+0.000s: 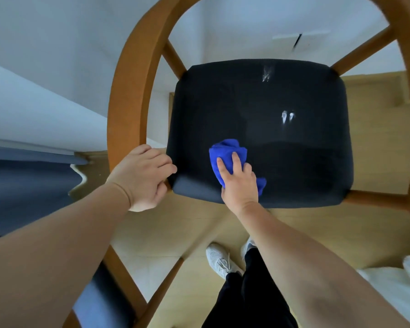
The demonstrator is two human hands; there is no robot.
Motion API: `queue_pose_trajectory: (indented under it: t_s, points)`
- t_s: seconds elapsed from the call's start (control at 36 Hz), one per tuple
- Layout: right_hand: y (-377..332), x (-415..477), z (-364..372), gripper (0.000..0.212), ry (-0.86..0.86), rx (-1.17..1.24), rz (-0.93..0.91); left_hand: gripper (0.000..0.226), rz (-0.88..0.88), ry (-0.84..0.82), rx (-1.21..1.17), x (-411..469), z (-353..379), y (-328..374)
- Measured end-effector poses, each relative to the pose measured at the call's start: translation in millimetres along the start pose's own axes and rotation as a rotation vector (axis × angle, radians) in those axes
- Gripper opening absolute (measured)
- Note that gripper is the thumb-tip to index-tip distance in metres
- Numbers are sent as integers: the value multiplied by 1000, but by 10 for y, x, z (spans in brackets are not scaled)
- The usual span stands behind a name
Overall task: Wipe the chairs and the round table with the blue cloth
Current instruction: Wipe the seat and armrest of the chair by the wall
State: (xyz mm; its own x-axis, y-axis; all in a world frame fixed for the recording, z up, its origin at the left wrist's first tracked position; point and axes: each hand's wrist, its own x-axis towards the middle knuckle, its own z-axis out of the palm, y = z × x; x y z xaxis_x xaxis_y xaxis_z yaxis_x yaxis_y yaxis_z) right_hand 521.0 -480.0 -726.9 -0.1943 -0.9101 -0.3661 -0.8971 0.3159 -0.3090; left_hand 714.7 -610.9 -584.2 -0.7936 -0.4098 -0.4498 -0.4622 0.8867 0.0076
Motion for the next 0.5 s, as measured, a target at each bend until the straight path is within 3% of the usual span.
queue_pose_trajectory:
  t_s: [0.17,0.36,0.5]
  points:
    - [218,23,-83,83,-15,-100,-164,43,-9,-47,2,6,-9,8]
    - [213,39,-115,84,-103,-145,-124,42,3,-72,-16,21,-40,4]
    - [266,53,-187,83,-109,-130,-127,40,108,-104,57,216,-165,-183]
